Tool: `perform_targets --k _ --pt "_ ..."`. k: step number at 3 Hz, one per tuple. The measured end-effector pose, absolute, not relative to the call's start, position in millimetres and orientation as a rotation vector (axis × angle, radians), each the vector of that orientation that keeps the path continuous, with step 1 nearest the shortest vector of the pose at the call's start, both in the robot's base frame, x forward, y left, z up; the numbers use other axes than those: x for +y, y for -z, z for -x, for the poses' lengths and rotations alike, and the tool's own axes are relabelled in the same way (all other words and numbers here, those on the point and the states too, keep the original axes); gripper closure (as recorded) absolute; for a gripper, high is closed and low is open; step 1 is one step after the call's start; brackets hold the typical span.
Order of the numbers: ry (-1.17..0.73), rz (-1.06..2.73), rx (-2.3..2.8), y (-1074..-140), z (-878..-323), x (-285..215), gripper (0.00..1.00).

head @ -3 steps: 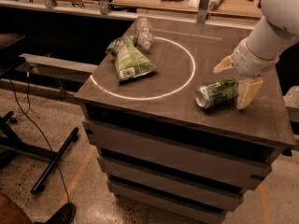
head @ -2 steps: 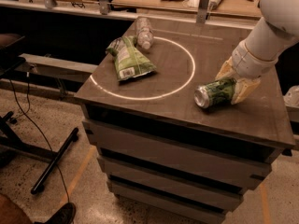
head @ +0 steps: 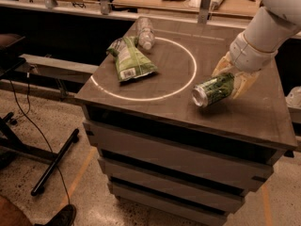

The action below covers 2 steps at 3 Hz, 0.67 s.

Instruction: Place green can upright

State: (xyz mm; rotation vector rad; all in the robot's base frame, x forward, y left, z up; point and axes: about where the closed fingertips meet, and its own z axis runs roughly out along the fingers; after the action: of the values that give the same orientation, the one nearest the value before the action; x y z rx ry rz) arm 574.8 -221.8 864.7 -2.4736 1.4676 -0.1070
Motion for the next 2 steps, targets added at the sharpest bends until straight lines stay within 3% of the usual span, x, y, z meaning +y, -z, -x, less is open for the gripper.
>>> perform_targets --k 1,2 --pt "0.117 2.461 1.441 -889 -583 -213 1.00" --pt "0.126 2.352 1.479 -919 -598 -207 1.00"
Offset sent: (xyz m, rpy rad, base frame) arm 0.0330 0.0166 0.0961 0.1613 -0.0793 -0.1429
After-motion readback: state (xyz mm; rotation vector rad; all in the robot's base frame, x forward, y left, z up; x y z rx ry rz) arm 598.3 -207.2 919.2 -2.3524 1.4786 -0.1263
